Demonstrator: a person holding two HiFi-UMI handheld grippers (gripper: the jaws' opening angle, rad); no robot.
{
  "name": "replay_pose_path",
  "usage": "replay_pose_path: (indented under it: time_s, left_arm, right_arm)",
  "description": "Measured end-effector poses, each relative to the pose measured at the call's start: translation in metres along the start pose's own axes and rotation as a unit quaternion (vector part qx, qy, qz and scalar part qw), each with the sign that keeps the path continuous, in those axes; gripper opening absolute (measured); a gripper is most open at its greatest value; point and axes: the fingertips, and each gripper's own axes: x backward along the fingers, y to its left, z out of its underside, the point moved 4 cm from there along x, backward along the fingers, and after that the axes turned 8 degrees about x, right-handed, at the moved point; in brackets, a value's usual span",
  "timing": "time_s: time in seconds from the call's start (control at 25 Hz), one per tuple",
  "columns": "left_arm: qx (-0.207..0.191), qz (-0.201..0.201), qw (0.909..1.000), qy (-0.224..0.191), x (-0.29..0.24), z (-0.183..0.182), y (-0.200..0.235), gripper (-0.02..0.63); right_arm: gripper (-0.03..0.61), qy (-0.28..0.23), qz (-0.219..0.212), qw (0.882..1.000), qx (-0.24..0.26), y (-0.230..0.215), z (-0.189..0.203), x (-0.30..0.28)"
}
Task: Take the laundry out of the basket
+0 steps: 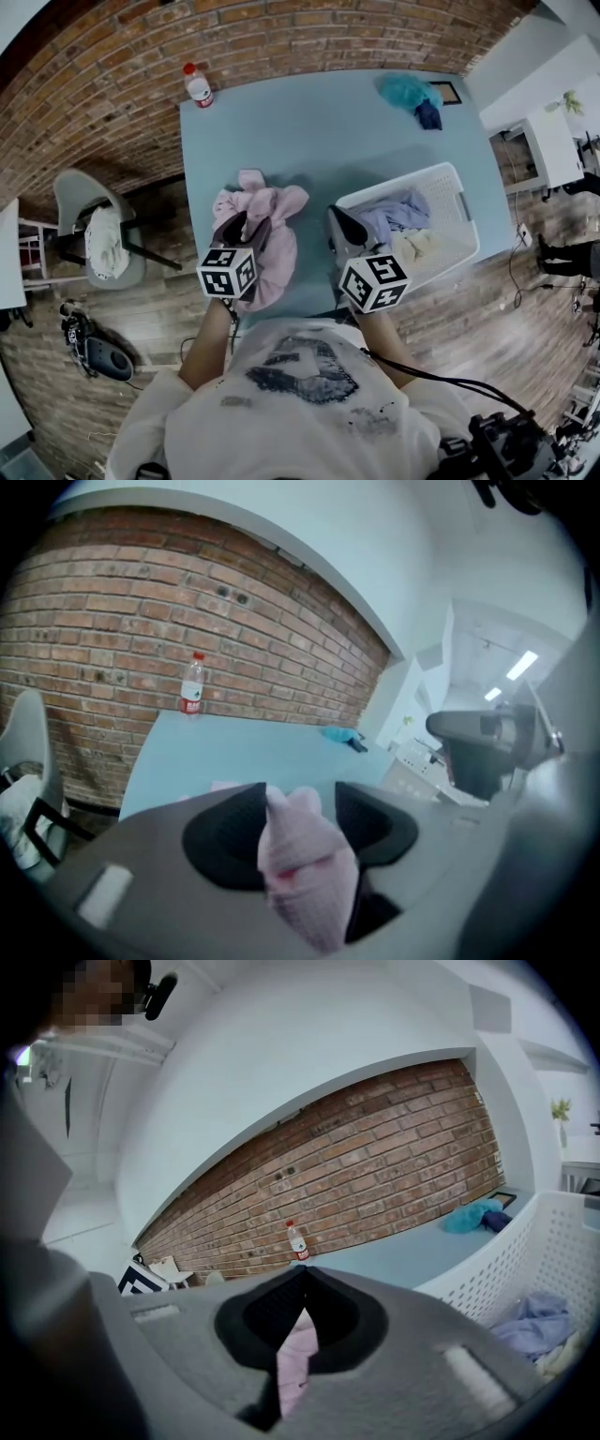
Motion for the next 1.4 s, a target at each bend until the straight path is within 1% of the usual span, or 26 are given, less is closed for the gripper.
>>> replay_pose_path:
  time_s: [0.28, 0.44, 0.64, 0.68, 0.72, 0.76, 0.96, 1.12, 1.28, 1.4]
  left_arm:
    - [-0.030, 0.001, 0.9989, -0.035, 0.011, -0.025, -0.015, 0.198]
    - [-0.047, 0.004, 0.9973, -0.056, 0.015, -0.040, -0.027, 0.147]
    - [-0.068, -0.010, 0.9929, -0.097, 0.025, -0.056, -0.035, 0.024]
    - [-0.069, -0.010, 0.9925, -0.101, 0.026, -0.058, -0.037, 0.020]
    - [-0.070, -0.010, 0.9922, -0.103, 0.026, -0.060, -0.038, -0.003]
    - [-0.070, -0.009, 0.9920, -0.105, 0.027, -0.061, -0.038, -0.009]
    - [-0.069, -0.010, 0.9919, -0.106, 0.029, -0.062, -0.042, -0.009]
    - [-0.074, 0.006, 0.9918, -0.105, 0.029, -0.063, -0.049, -0.009]
    - [-0.097, 0.018, 0.9906, -0.095, 0.025, -0.064, -0.060, -0.009]
    - [-0.112, 0.035, 0.9897, -0.082, 0.017, -0.062, -0.075, -0.009]
  right_arm:
    - [-0.002, -0.010, 0.006, 1.000, 0.002, 0.000, -0.005, 0.007]
    - [-0.003, -0.020, 0.017, 1.000, 0.009, -0.006, -0.013, 0.014]
    - [-0.003, -0.027, 0.029, 0.999, 0.012, -0.014, -0.017, 0.023]
    - [-0.003, -0.028, 0.030, 0.999, 0.012, -0.015, -0.017, 0.025]
    - [-0.003, -0.029, 0.032, 0.999, 0.011, -0.015, -0.018, 0.026]
    - [-0.003, -0.029, 0.033, 0.999, 0.011, -0.016, -0.018, 0.027]
    - [-0.003, -0.032, 0.036, 0.999, 0.008, -0.018, -0.017, 0.031]
    - [-0.003, -0.034, 0.040, 0.999, 0.007, -0.018, -0.019, 0.033]
    - [-0.003, -0.039, 0.049, 0.998, 0.004, -0.021, -0.020, 0.041]
    - [-0.002, -0.048, 0.064, 0.997, 0.004, -0.030, -0.024, 0.052]
